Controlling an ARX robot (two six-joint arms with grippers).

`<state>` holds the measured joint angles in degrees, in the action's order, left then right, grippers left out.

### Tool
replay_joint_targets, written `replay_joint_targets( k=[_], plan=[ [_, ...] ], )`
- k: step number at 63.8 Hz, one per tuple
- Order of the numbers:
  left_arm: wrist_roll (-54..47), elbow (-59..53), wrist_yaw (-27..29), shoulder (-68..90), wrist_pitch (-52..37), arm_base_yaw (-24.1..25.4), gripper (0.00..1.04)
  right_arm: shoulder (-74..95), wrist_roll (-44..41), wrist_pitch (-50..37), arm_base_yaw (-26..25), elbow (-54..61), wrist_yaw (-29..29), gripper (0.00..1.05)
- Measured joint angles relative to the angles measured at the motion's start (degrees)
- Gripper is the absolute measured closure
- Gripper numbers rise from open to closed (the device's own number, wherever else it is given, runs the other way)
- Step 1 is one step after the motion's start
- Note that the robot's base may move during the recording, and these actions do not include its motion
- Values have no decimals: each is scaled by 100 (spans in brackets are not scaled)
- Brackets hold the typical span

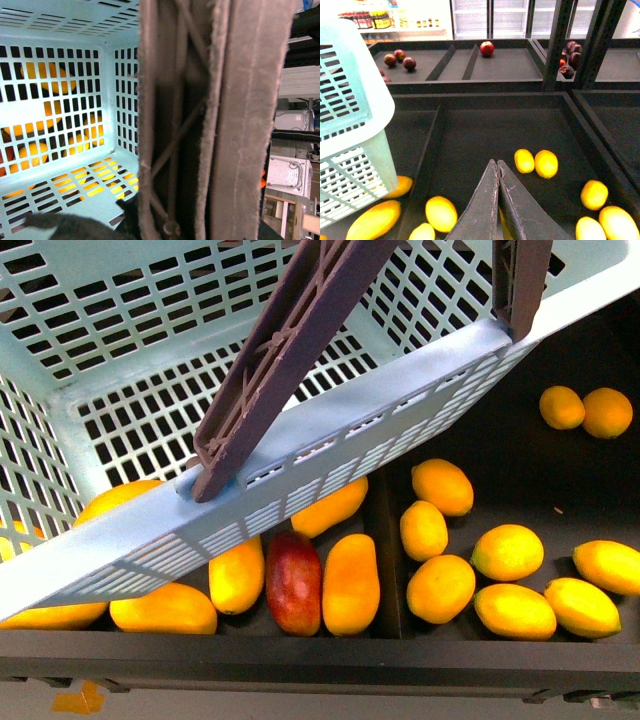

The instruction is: Pick lemon and mango into basket

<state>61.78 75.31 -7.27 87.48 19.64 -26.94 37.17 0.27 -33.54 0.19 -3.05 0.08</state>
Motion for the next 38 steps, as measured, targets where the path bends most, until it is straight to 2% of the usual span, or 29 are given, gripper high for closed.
replay_joint_targets(
  k=[5,7,22,26,38],
  plan=[
    [0,0,-2,0,0,0,91,-98,-4,-72,0,114,0,102],
    [0,0,-4,0,0,0,91,-101,-11,-181,0,186,-2,98],
    [2,0,-9,0,0,0,91,-85,-11,-236,0,201,-7,59],
    [-7,0,0,0,0,0,91,-85,-11,-236,0,201,-7,46],
    [-2,0,-7,0,0,0,91,-85,-11,-236,0,201,-7,16]
  ],
)
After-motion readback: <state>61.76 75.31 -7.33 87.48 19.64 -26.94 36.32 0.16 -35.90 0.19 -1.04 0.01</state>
